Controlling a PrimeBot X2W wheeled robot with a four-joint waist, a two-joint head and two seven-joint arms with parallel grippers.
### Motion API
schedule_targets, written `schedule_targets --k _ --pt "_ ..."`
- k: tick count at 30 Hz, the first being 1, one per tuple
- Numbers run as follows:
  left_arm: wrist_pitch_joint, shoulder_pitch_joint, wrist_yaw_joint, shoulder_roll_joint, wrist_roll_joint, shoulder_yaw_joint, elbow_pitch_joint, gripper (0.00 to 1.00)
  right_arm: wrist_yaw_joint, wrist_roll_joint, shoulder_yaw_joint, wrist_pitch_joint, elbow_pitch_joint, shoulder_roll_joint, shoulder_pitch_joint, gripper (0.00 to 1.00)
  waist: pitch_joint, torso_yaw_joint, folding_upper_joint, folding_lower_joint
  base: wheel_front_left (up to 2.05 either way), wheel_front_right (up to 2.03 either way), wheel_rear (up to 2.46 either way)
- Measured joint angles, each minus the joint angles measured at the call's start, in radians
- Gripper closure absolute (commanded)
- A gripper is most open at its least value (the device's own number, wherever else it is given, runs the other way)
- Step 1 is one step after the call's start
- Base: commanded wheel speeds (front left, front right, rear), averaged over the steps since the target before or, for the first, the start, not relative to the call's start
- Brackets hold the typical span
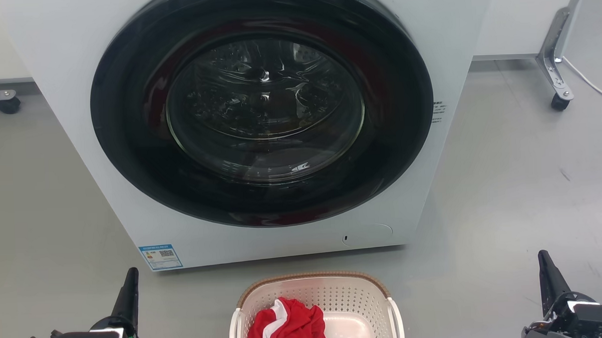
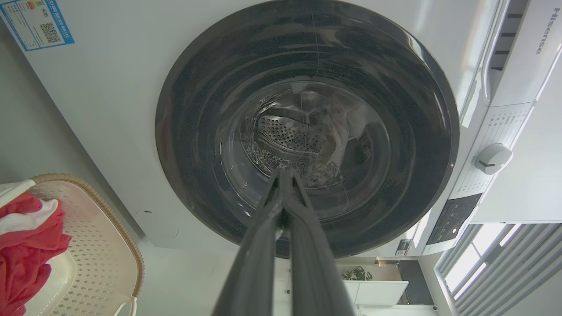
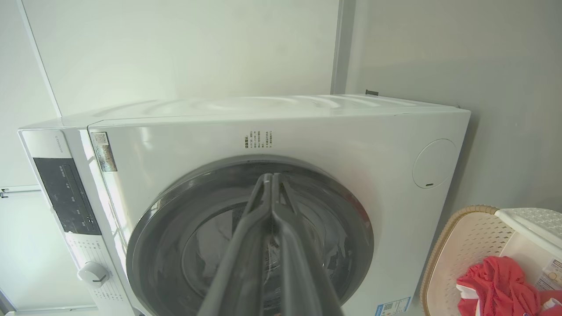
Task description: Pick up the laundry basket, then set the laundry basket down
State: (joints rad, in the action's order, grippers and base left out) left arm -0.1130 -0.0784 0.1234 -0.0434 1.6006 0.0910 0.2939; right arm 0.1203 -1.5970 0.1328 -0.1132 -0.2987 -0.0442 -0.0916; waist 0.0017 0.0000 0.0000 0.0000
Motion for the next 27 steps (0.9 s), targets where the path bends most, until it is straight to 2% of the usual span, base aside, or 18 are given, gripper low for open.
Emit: schedule_targets --k 27 --pt "0.000 0.000 0.000 0.000 0.000 0.000 0.001 1.00 0.000 0.000 0.000 0.000 0.000 0.000 0.000 1.00 0.000 0.000 0.0000 0.0000 0.00 0.00 0.00"
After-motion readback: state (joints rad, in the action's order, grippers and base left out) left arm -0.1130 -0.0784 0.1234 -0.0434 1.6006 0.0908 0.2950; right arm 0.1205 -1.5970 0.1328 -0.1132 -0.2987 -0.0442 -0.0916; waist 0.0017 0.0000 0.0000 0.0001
